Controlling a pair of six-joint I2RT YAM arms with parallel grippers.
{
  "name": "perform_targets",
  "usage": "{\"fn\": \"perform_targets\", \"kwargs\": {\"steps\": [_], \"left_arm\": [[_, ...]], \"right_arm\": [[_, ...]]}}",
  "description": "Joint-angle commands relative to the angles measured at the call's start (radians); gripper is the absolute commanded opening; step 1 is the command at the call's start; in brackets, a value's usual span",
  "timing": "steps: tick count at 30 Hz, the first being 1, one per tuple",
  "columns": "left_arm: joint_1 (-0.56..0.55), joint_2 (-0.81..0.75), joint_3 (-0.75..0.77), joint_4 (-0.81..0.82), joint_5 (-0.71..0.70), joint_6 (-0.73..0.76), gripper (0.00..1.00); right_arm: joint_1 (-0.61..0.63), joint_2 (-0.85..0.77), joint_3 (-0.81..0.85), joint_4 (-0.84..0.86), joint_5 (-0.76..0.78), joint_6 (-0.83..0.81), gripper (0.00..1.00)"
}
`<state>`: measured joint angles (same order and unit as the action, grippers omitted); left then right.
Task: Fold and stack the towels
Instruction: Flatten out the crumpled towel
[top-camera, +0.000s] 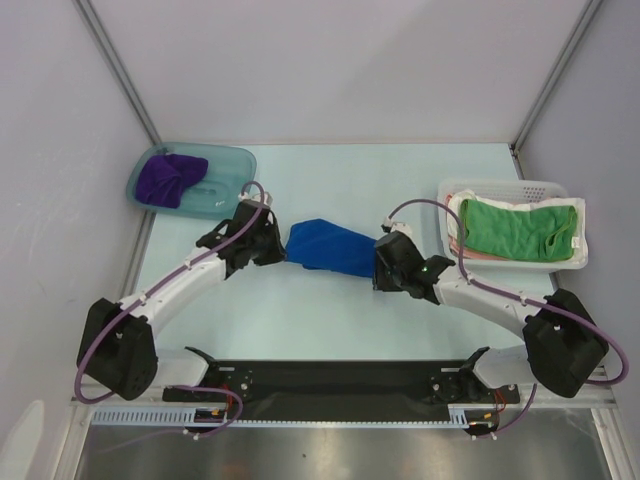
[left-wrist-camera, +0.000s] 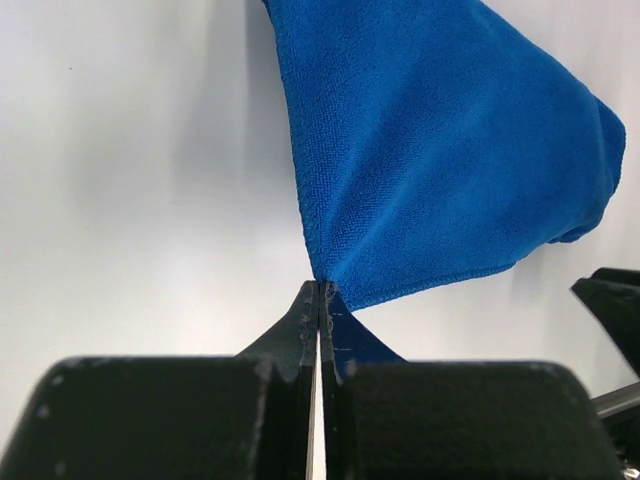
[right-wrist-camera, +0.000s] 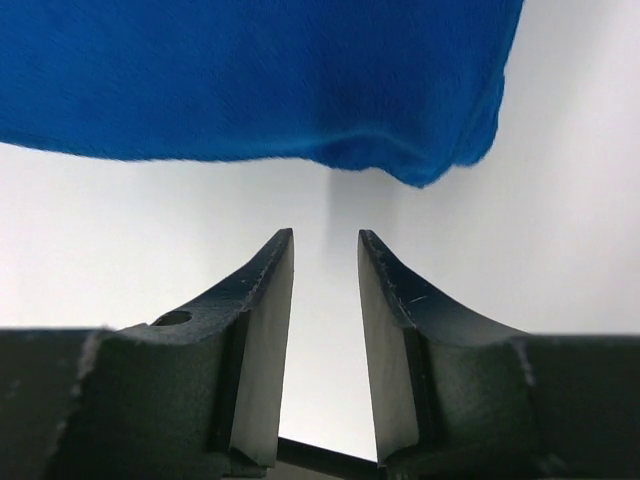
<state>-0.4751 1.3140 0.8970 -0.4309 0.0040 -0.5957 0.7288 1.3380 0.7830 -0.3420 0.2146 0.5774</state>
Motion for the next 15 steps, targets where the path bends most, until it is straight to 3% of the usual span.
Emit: {"fn": "perform_targets", "kwargs": {"steps": [1, 15], "left_arm": [[0.009, -0.045, 0.003, -0.005, -0.001, 0.040, 0.00], [0.021, -0.041, 0.017, -0.008, 0.014, 0.060, 0.00]], "right_arm": [[0.018, 0.003, -0.048, 0.026, 0.068, 0.078, 0.37], [-0.026, 0.050, -0.083, 0.127, 0.132, 0.122, 0.40]]}}
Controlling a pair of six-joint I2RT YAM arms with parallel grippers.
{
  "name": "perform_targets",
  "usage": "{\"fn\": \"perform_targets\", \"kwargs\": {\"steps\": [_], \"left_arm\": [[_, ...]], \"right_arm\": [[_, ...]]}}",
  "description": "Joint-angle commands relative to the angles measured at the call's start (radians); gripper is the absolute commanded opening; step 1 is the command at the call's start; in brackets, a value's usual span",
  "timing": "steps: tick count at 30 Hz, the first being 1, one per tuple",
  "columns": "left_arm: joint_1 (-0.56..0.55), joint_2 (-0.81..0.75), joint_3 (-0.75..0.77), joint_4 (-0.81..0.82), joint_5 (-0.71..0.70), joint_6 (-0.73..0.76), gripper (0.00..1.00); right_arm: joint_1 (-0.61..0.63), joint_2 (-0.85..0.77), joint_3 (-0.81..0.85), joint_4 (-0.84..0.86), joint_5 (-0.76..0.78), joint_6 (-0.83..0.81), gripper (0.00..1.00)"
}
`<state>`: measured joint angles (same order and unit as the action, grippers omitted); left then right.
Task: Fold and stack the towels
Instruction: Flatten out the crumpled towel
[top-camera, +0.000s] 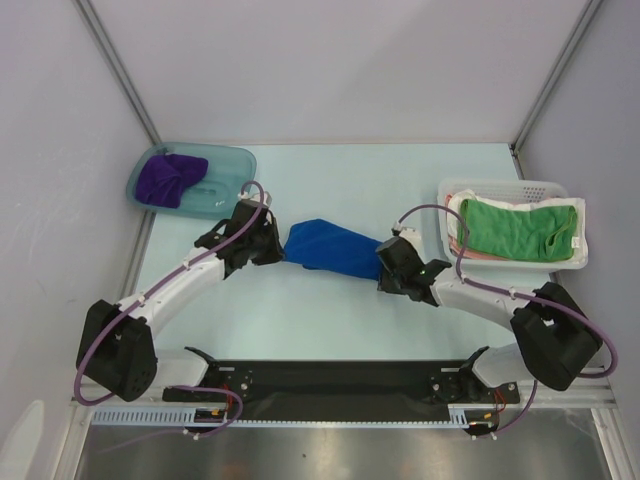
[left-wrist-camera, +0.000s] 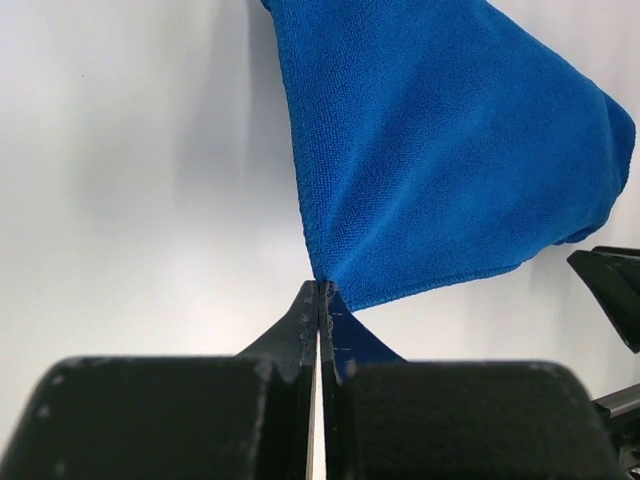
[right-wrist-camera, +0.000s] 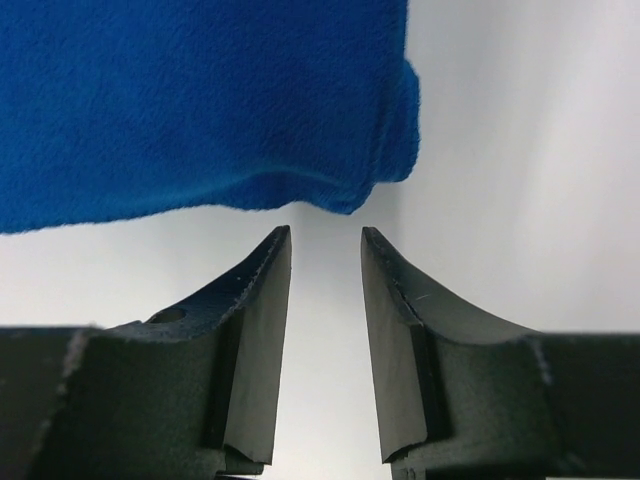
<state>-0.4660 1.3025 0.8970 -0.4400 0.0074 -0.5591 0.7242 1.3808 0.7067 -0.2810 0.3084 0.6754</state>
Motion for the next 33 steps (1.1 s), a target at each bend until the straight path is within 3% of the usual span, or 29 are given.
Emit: {"fn": "perform_targets", "kwargs": {"steps": [1, 11, 23, 33], "left_arm": [[0.010, -0.028, 0.014, 0.003, 0.011, 0.024, 0.00], [0.013, -0.014, 0.016, 0.014, 0.019, 0.021, 0.00], [0.012, -0.002, 0.019, 0.021, 0.025, 0.022, 0.00], [0.012, 0.012, 0.023, 0.030, 0.034, 0.022, 0.00]], "right_arm": [[-0.022, 0.008, -0.007, 0.072, 0.038, 0.021, 0.40], [-0.045, 0.050, 0.005, 0.108, 0.035, 0.018, 0.42], [-0.048, 0.077, -0.012, 0.140, 0.040, 0.033, 0.39], [-0.065, 0.046, -0.009, 0.120, 0.055, 0.020, 0.21]]}}
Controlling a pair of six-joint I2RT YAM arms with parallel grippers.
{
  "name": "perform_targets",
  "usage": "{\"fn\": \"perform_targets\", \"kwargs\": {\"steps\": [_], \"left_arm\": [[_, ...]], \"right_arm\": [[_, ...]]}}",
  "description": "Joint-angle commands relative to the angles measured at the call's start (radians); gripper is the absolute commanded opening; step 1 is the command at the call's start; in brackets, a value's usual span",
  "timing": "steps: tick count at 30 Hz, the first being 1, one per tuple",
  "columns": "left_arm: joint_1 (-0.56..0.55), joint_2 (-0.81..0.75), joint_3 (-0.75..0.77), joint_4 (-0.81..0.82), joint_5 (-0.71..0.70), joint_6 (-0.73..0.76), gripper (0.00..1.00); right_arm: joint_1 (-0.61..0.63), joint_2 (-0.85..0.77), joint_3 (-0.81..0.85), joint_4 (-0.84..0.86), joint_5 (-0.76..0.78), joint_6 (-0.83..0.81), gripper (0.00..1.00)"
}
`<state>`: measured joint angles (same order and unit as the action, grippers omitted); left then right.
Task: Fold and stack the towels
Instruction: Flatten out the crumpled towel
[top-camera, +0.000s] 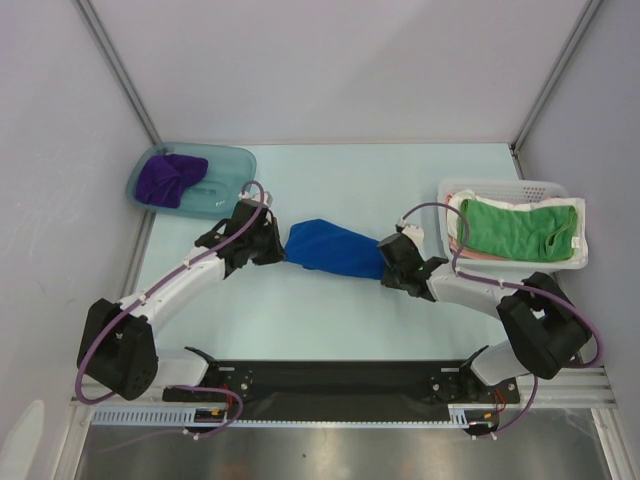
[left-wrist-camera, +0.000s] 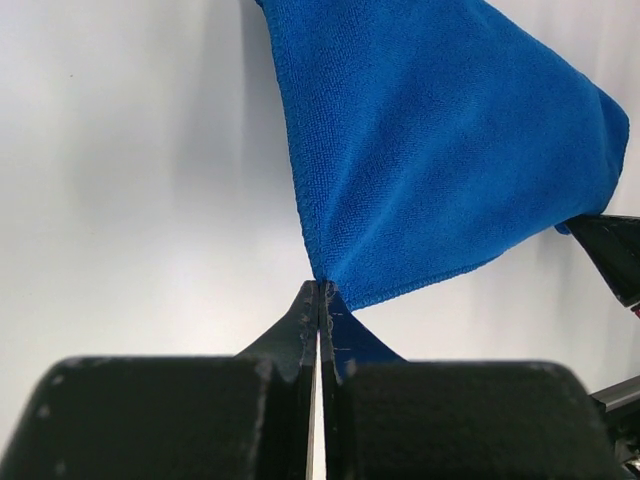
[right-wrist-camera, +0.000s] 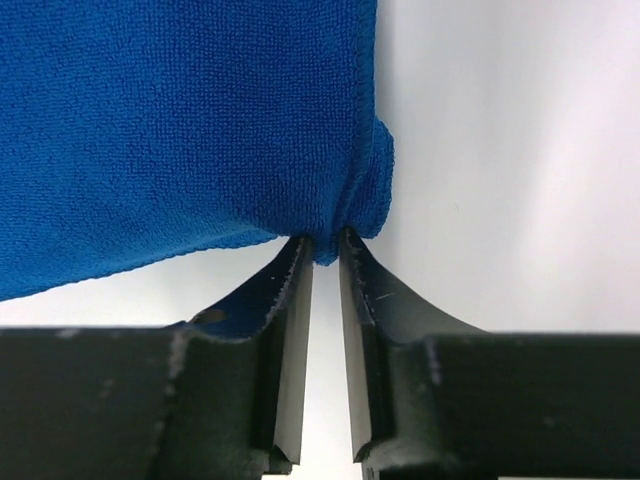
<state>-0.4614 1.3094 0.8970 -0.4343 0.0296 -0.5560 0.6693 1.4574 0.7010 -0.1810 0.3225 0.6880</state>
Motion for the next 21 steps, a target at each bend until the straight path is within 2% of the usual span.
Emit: {"fn": "perform_targets", "kwargs": {"steps": [1, 5, 12, 21], "left_arm": [[0.007, 0.007, 0.026, 0.022, 0.013, 0.019, 0.00], [0.007, 0.005, 0.033, 0.019, 0.016, 0.021, 0.00], [0.007, -0.002, 0.042, 0.014, 0.024, 0.028, 0.00], [0.007, -0.032, 0.071, -0.003, 0.052, 0.051, 0.00]], "right_arm": [[-0.013, -0.034, -0.001, 0.017, 0.039, 0.004, 0.19], [-0.019, -0.060, 0.008, -0.021, 0.026, -0.007, 0.09], [-0.017, -0.137, 0.040, -0.120, -0.002, -0.038, 0.00], [-0.033, -0.268, 0.129, -0.248, -0.056, -0.099, 0.00]]}}
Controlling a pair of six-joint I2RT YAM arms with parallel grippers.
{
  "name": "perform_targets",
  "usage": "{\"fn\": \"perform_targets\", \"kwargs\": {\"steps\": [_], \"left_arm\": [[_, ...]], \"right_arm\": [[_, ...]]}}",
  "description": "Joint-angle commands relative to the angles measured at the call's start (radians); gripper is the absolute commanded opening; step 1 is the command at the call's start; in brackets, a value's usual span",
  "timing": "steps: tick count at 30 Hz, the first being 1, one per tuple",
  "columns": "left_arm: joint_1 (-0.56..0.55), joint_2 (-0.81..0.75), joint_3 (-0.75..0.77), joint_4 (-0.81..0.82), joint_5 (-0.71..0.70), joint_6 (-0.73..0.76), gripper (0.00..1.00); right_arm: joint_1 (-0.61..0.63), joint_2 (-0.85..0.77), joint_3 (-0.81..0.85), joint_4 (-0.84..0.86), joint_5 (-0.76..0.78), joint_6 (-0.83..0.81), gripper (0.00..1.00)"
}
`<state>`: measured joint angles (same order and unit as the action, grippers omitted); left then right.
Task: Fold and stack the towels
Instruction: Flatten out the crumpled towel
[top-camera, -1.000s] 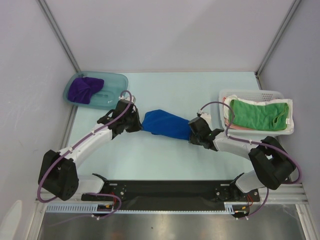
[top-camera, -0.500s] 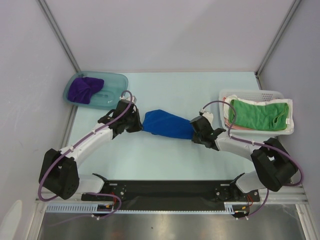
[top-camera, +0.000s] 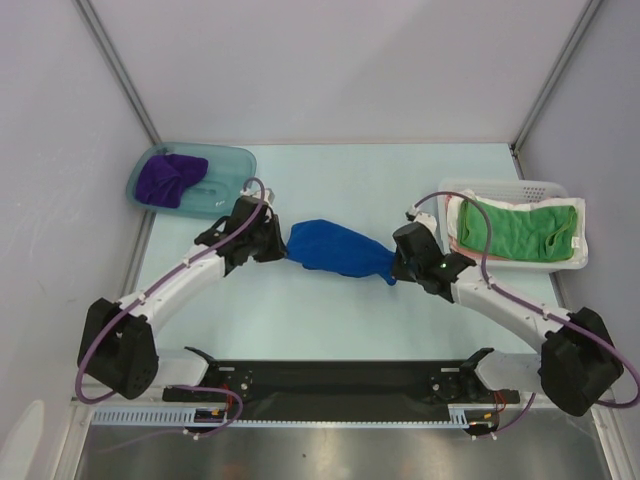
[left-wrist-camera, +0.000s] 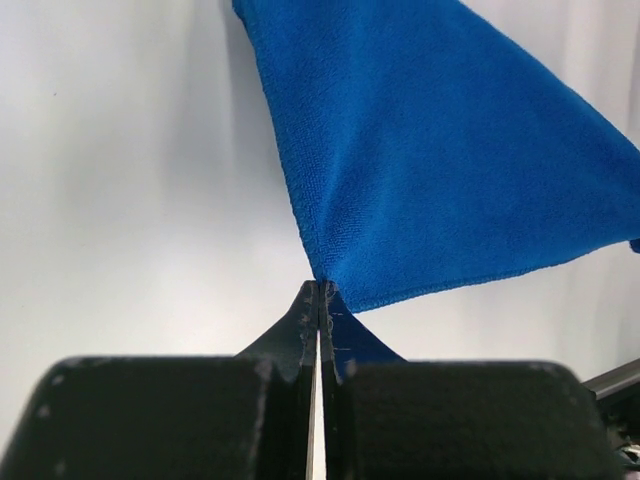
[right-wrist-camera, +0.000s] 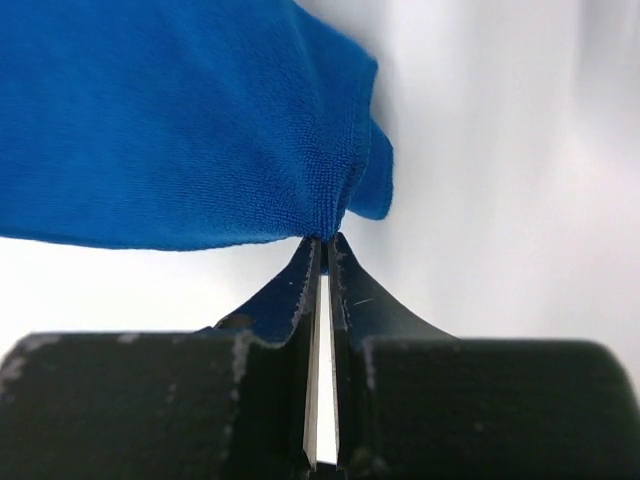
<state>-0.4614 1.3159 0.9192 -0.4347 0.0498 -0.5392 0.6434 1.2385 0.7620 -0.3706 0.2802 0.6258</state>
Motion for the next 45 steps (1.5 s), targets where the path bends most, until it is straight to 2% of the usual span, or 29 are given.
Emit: {"fn": "perform_targets", "kwargs": {"steps": [1, 6, 19, 29, 37, 45], "left_arm": [[0.007, -0.046, 0.061, -0.006, 0.035, 0.039, 0.00], [0.003, -0.139, 0.122, -0.036, 0.041, 0.096, 0.00], [-0.072, -0.336, 0.456, -0.144, -0.008, 0.248, 0.00], [-0.149, -0.365, 0.671, -0.162, 0.018, 0.346, 0.00], [-0.151, -0.363, 0.834, -0.110, 0.067, 0.347, 0.00], [-0.152, -0.323, 0.920, -0.050, 0.087, 0.369, 0.00]], "right_arm": [[-0.007, -0.060, 0.083, -0.065, -0.015, -0.041, 0.00], [-0.007, -0.135, 0.203, -0.105, 0.000, -0.115, 0.00], [0.022, -0.232, 0.577, -0.099, -0.006, -0.356, 0.00], [0.137, -0.229, 0.796, -0.077, 0.042, -0.482, 0.00], [0.202, -0.185, 0.959, -0.074, 0.040, -0.552, 0.00], [0.216, -0.120, 1.097, -0.054, 0.047, -0.609, 0.00]]}}
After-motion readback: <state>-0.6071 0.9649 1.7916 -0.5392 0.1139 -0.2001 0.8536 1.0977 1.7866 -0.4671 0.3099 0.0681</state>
